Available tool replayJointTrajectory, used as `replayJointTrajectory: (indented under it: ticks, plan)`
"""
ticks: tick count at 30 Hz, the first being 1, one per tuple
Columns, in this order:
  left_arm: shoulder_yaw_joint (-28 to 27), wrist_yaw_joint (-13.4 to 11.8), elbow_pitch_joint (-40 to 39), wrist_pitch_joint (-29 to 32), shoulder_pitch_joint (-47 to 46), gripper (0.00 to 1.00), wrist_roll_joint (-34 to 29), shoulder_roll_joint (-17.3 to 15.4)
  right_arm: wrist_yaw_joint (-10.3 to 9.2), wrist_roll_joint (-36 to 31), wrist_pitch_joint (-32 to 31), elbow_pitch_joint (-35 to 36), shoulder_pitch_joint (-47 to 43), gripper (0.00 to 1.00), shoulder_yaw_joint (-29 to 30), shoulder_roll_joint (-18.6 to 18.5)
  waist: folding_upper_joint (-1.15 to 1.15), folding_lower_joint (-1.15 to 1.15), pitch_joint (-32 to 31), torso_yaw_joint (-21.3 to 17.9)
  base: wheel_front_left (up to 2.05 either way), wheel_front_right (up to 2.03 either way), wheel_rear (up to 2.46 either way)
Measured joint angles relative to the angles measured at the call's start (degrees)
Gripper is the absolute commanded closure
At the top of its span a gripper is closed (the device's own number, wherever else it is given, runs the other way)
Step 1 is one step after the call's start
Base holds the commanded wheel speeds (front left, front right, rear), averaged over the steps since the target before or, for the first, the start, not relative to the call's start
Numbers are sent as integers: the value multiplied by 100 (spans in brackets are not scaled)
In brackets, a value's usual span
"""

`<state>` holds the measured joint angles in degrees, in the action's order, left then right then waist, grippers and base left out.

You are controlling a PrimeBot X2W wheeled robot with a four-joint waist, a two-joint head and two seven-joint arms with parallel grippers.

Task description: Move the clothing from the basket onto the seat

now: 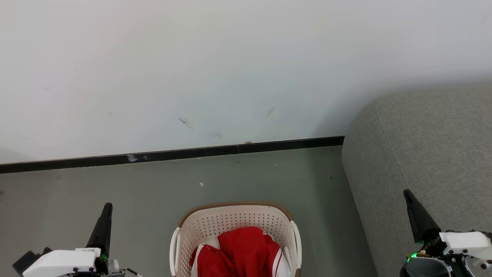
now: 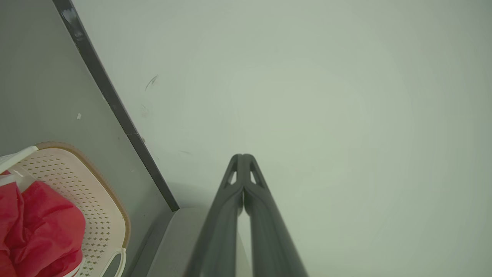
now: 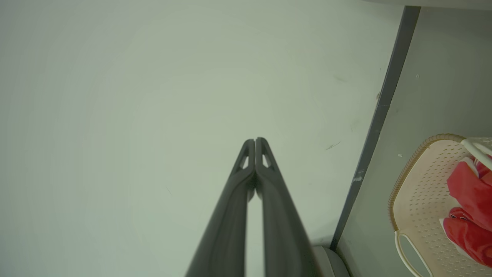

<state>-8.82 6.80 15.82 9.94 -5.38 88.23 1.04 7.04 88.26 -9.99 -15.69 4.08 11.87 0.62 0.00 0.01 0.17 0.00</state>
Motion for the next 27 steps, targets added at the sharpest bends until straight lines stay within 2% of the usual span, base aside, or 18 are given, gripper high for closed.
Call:
replayJointTrajectory:
  ticks: [27]
  plan:
    - [0,0,-1,0,0,100,0,0,0,0,0,1,0,100,-1,0,0,0,0,0,0,0,0]
